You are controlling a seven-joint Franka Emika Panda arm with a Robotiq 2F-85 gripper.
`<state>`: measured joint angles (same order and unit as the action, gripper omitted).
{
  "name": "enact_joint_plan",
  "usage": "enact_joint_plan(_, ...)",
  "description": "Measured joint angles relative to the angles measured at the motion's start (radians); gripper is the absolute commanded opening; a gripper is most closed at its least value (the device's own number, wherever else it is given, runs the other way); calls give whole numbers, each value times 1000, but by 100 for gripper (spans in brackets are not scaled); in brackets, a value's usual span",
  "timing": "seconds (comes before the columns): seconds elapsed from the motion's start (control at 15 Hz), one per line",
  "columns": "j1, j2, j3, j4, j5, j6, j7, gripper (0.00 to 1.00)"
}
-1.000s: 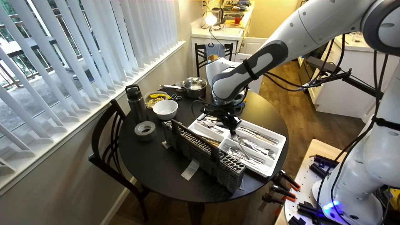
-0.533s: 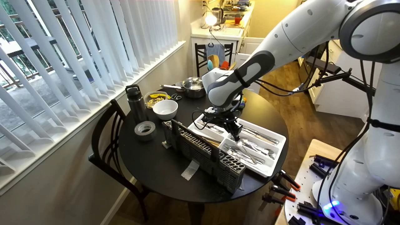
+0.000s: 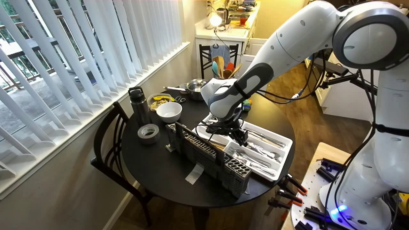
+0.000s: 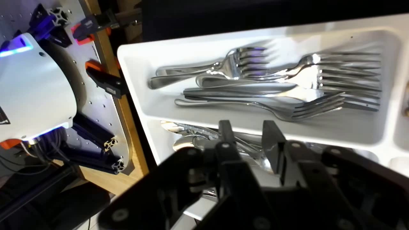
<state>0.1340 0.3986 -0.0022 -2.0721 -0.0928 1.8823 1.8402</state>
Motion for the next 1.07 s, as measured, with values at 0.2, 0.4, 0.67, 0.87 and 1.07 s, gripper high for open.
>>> enact_joint_plan(0.2, 25, -7, 0, 13, -42, 10, 0, 80)
enact_joint_plan(0.4, 47, -60, 2, 16, -75, 55, 0, 98)
enact_joint_plan(0.67, 55, -207, 9, -13, -96, 106, 0, 100)
enact_joint_plan(0.87, 48, -333, 10, -62, -106, 127, 0, 100)
enact_joint_plan(1.07, 28, -424, 16, -113, -106, 130, -10, 100)
